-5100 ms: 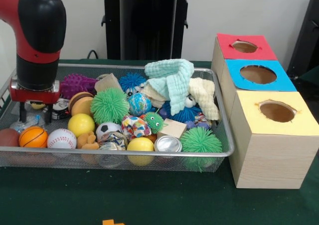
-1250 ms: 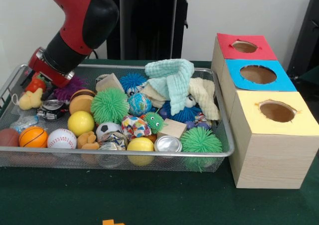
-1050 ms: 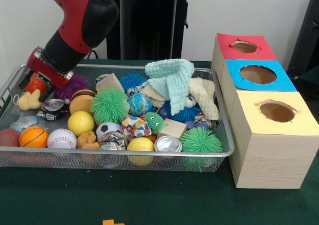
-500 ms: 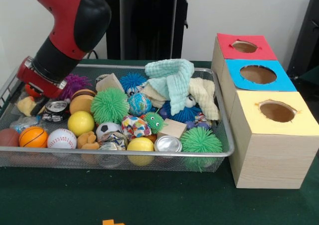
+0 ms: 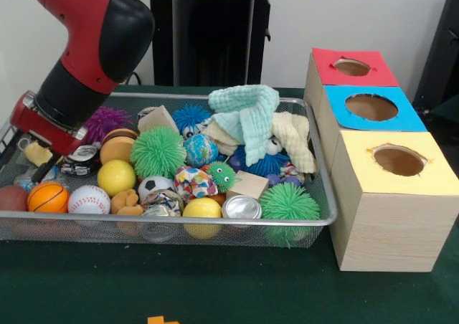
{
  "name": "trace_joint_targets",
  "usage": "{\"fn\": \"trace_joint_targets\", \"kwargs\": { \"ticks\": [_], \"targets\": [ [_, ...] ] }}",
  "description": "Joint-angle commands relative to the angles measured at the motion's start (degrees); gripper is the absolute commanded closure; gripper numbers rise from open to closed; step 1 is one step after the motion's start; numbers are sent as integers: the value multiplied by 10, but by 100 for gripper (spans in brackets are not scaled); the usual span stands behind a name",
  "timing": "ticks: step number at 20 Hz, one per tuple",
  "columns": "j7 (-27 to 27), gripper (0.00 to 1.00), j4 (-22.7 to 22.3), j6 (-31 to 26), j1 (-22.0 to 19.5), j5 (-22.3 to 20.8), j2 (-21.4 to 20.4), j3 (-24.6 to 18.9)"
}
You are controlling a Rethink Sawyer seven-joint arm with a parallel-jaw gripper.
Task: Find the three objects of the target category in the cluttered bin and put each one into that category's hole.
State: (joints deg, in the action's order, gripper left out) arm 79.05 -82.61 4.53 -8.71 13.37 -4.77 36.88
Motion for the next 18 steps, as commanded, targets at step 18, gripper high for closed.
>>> {"fn": "trace_joint_targets", "kwargs": {
  "ticks": [18],
  "targets": [
    [101,0,64,-67,66,39,75,-21]
  ]
}}
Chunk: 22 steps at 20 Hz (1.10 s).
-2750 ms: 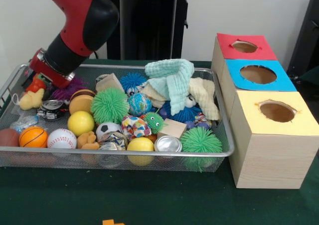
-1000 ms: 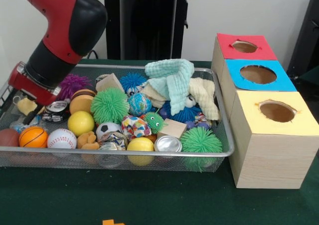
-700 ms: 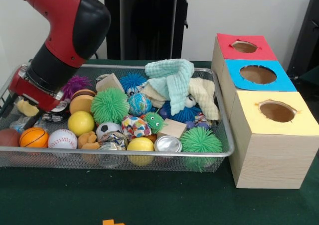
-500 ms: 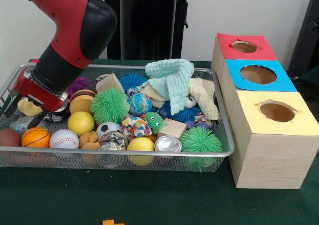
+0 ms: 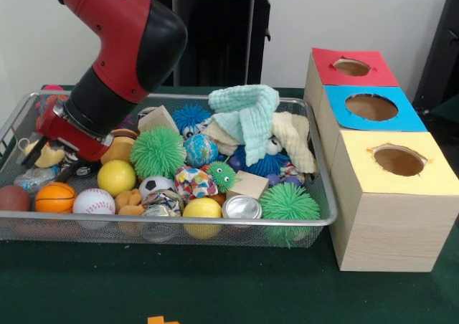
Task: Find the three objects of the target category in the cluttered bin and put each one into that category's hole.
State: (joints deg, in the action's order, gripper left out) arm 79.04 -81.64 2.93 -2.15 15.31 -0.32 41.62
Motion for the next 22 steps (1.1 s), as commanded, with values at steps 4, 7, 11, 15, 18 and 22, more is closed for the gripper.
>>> {"fn": "trace_joint_targets", "kwargs": {
  "ticks": [4,7,11,15,18,22],
  "targets": [
    [98,0,56,-47,-1,16,33,-68],
    [96,0,56,-43,-2,12,38,-65],
    [93,0,66,-27,-9,12,56,-65],
    [96,0,81,4,-14,17,82,-64],
    [101,0,99,16,-13,29,110,-55],
    [111,0,106,28,-12,38,131,-49]
  ]
}}
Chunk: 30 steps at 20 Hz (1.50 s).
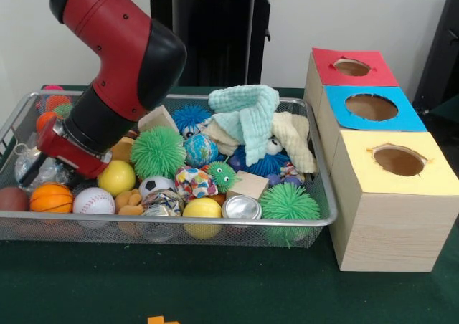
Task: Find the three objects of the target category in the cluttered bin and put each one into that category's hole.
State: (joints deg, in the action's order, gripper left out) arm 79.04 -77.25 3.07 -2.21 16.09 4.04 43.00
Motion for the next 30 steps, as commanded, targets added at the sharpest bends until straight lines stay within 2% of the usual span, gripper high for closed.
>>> {"fn": "trace_joint_targets", "kwargs": {
  "ticks": [1,10,15,20,23,24,30],
  "targets": [
    [112,0,61,28,-10,31,89,-61],
    [101,0,54,27,-20,11,76,-62],
    [87,0,51,23,-37,-15,58,-82],
    [65,0,40,18,-62,-60,28,-112],
    [45,0,44,47,-89,-125,9,-148],
    [50,100,49,51,-96,-149,4,-158],
    [50,100,56,40,-103,-182,-2,-170]
  ]
}}
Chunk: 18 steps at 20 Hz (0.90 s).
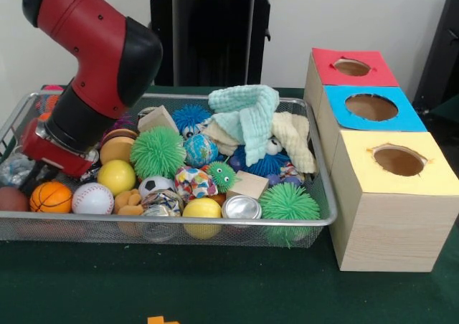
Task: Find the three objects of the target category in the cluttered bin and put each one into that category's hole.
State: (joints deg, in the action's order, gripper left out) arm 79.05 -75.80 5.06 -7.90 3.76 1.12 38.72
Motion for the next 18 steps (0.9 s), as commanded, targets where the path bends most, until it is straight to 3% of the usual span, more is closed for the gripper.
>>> {"fn": "trace_joint_targets", "kwargs": {
  "ticks": [1,16,18],
  "targets": [
    [52,100,43,16,-46,-62,27,-128],
    [71,100,39,5,-57,-89,14,-140],
    [65,100,37,7,-69,-106,7,-157]
  ]
}}
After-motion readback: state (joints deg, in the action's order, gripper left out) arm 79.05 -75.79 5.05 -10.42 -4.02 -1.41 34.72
